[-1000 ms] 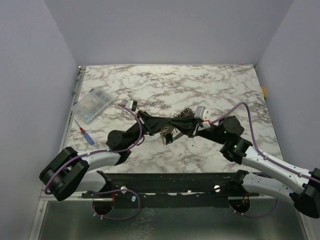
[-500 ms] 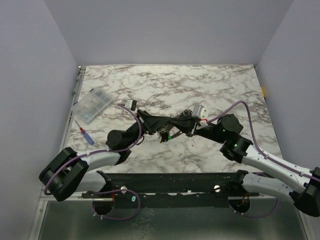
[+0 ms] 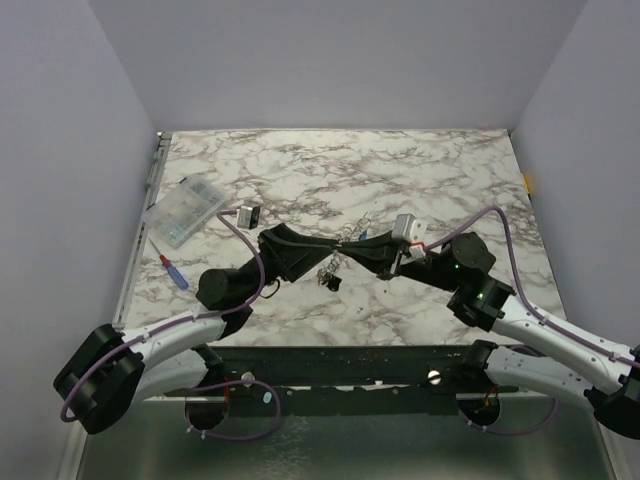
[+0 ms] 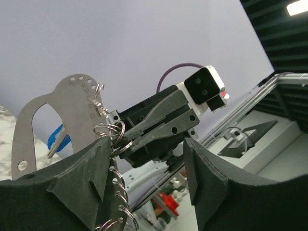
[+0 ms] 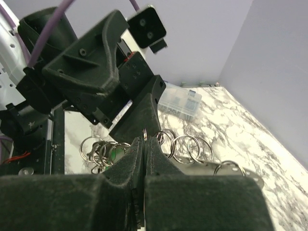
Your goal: Put the keys on the keyring
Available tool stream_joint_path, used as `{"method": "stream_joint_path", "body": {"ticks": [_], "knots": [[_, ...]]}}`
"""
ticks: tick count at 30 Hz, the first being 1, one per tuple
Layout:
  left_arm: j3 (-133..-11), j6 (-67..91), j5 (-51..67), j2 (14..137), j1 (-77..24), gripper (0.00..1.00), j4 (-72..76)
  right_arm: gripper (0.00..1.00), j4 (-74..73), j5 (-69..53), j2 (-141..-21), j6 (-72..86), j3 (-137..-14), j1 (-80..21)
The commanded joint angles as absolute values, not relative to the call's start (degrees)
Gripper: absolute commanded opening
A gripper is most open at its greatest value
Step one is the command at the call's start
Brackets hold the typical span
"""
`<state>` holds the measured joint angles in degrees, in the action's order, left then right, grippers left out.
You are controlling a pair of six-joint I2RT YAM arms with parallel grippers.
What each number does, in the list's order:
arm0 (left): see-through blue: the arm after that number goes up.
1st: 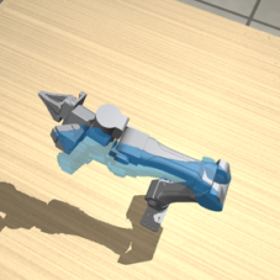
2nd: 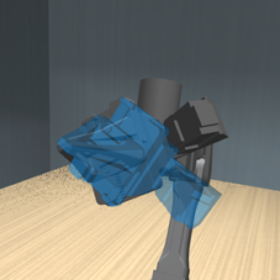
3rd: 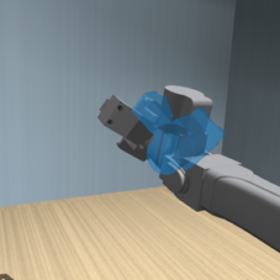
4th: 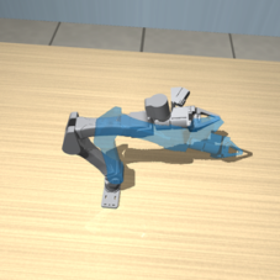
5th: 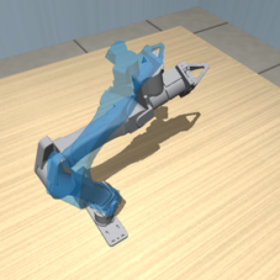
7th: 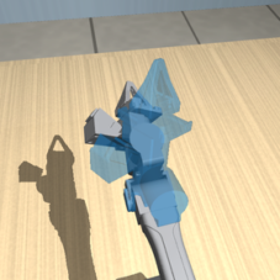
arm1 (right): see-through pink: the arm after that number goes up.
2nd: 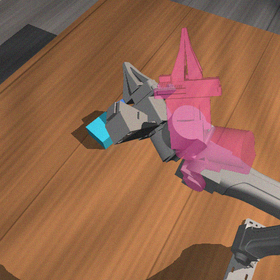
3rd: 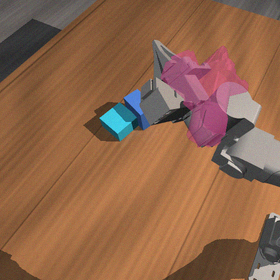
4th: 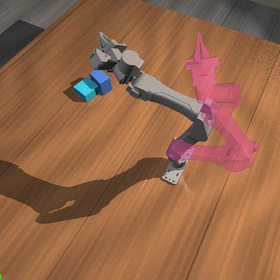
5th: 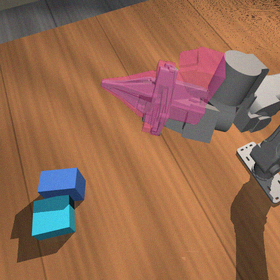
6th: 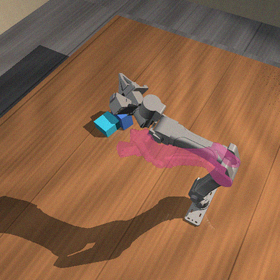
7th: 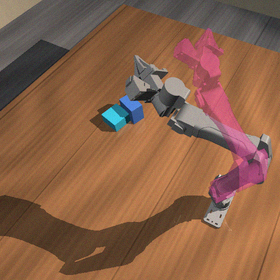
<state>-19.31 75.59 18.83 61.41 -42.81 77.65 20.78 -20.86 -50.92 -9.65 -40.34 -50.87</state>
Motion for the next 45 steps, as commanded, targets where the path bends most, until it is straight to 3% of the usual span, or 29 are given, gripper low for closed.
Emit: {"method": "stream_joint_path", "body": {"ticks": [1, 6, 12, 19, 23, 36, 45], "knots": [[-20.6, 67.0, 21.6, 56.0, -43.5, 0.67, 71.3, 0.01, 16.3, -19.7, -50.0, -9.3, -40.1, -50.2], [-24.4, 57.8, 23.0, 50.9, -43.3, 0.69, 55.7, 0.01, 13.3, -21.9, -49.5, -8.7, -40.8, -50.2], [-31.5, 40.9, 18.2, 45.1, -43.3, 0.69, 26.7, 0.01, 10.9, -22.8, -47.9, -6.9, -40.9, -50.2], [-39.3, 20.6, 19.1, 44.2, -43.3, 0.52, 6.8, 0.01, 0.6, -22.9, -49.5, -8.9, -46.1, -50.2], [-43.8, 9.6, 21.6, 45.4, -43.3, 0.49, -2.6, 0.01, -15.5, -18.9, -53.3, -12.7, -54.7, -50.2], [-41.7, -6.1, 32.0, 47.8, -43.4, 0.41, -7.0, 0.01, -44.8, -1.3, -69.6, -10.8, -71.4, -50.5], [-34.3, -8.9, 32.1, 46.4, -44.2, 0.35, 4.5, 0.01, -35.8, -15.1, -61.2, -14.3, -64.9, -50.5]]}}
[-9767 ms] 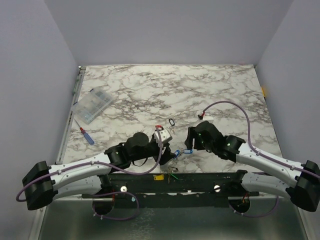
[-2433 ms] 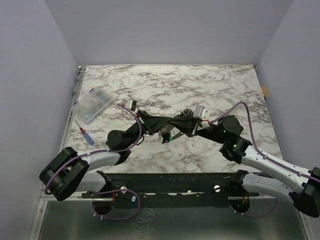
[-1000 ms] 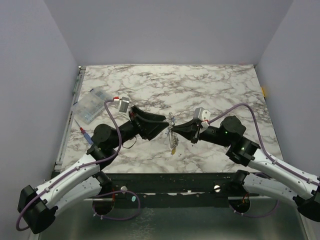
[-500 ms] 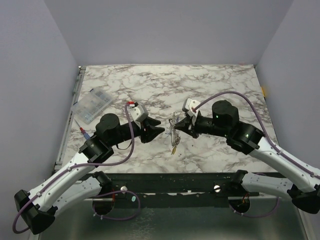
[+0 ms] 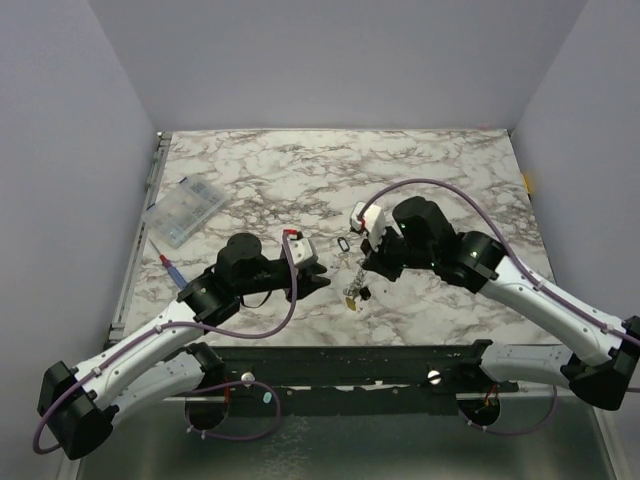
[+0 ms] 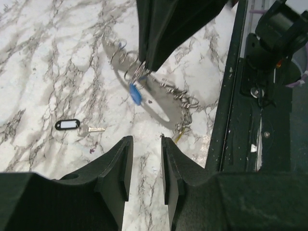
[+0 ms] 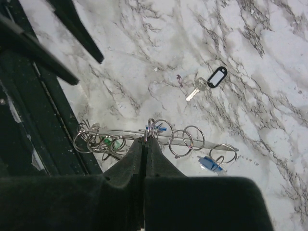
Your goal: Put the keys on the keyring
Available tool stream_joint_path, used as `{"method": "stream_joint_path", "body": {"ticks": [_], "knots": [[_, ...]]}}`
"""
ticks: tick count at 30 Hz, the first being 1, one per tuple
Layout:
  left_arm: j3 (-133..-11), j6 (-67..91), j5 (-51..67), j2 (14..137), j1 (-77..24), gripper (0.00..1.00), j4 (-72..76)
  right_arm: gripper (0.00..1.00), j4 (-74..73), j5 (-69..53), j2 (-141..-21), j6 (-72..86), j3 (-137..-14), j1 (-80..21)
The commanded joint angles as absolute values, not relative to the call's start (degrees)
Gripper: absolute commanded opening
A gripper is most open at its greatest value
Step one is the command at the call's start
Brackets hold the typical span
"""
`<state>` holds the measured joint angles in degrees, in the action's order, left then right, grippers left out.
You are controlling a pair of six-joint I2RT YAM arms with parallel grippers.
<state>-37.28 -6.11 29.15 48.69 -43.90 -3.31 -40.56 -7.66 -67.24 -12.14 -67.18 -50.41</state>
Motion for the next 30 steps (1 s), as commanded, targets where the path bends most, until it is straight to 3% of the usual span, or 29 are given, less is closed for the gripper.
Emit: {"method": "stream_joint_path", "body": {"ticks": [1, 16, 30], "knots": [[-34.0, -9.5, 33.6, 46.1, -44.3, 0.35, 5.7, 0.01, -34.7, -16.7, -60.4, -14.8, -63.9, -50.6], [-38.2, -10.1, 48.1, 51.4, -44.9, 0.23, 9.9, 0.01, -30.1, -25.4, -57.6, -17.6, -61.2, -50.5], [-40.0, -10.7, 48.3, 55.7, -45.9, 0.32, 11.3, 0.01, -29.6, -29.0, -57.0, -17.8, -61.2, -50.5]]}}
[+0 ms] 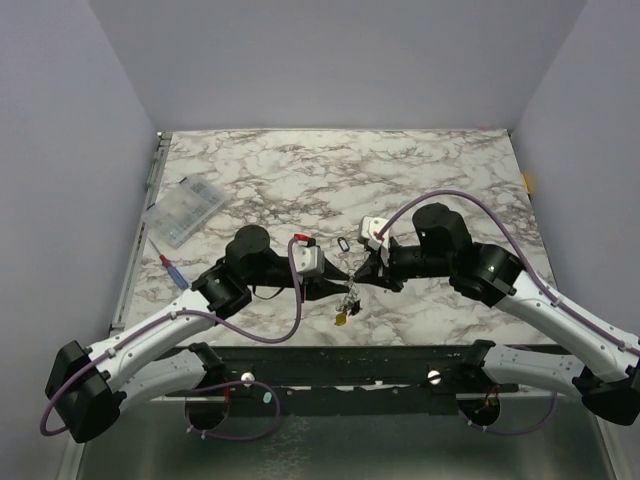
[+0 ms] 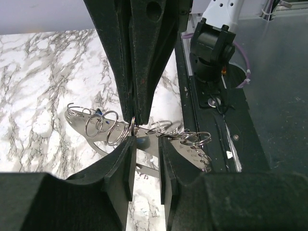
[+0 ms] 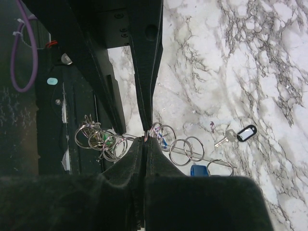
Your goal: Put the keys on the keyring
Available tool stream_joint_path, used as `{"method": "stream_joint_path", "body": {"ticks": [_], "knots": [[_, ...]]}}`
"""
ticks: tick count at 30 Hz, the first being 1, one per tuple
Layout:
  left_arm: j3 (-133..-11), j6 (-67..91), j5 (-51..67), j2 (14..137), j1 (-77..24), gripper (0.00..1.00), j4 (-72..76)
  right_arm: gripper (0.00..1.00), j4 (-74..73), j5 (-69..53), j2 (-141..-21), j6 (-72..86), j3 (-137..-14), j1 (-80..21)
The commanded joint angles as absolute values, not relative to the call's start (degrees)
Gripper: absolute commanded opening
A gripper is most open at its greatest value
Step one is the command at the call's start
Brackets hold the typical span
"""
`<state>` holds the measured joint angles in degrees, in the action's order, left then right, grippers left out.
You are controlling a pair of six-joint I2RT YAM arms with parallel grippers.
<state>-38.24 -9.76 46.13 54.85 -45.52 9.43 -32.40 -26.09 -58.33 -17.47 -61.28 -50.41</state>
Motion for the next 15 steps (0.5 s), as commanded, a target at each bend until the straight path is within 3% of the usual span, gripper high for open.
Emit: {"method": "stream_joint_path", "body": {"ticks": [1, 15], "knots": [[-40.0, -10.7, 48.1, 55.9, -46.0, 0.33, 11.4, 0.01, -29.6, -29.1, -56.9, -17.8, -61.3, -50.5], [-40.8, -9.7, 43.7, 56.8, -46.0, 0.43, 14.2, 0.01, -29.2, -31.3, -57.0, -17.5, -61.2, -50.5]]}}
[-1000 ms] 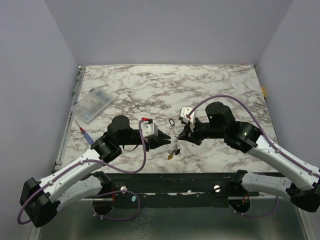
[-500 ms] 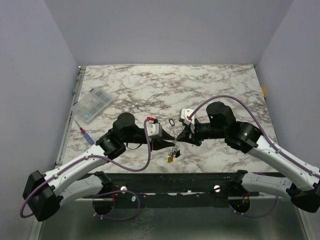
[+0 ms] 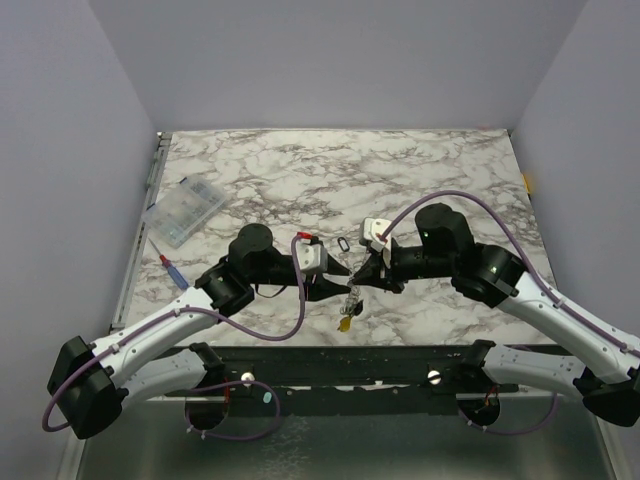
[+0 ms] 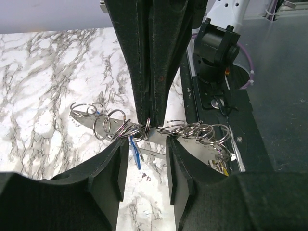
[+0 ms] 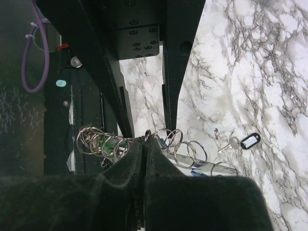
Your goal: Put the keys on the keyring
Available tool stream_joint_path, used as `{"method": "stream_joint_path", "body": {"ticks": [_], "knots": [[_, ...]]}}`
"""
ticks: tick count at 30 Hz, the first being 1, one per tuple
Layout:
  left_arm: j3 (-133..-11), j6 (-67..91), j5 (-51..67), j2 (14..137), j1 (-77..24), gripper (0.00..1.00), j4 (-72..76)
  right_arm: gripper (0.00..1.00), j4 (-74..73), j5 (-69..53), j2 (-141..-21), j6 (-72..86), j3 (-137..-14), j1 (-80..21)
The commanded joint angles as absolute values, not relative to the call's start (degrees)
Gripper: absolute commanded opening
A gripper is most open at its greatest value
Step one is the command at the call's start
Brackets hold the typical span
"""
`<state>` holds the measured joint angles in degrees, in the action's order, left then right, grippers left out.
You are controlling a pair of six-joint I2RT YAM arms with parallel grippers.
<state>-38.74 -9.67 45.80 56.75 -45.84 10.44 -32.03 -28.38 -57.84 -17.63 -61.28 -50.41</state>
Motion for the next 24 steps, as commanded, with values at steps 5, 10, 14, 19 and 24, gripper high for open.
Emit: {"method": "stream_joint_path", "body": {"ticks": [5, 10, 14, 19, 24], "knots": [[-40.6, -8.9, 42.6, 56.9, -46.1, 0.43, 15.2, 0.01, -28.7, -31.4, -56.6, -17.3, -60.9, -50.5], [-40.5, -6.5, 43.2, 57.3, -46.0, 0.35, 17.9, 0.01, -27.9, -31.3, -56.6, -17.1, -60.4, -50.5], [-40.4, -4.9, 43.9, 57.4, -46.1, 0.30, 20.1, 0.01, -27.5, -30.3, -57.1, -17.0, -60.1, -50.5], [-39.9, -3.7, 45.1, 57.6, -46.1, 0.27, 22.1, 0.01, -25.7, -28.2, -56.9, -16.4, -59.4, -50.5], [-39.0, -0.8, 44.6, 57.4, -46.2, 0.28, 24.7, 0.01, -24.2, -26.1, -57.6, -16.1, -58.9, -50.5]]}}
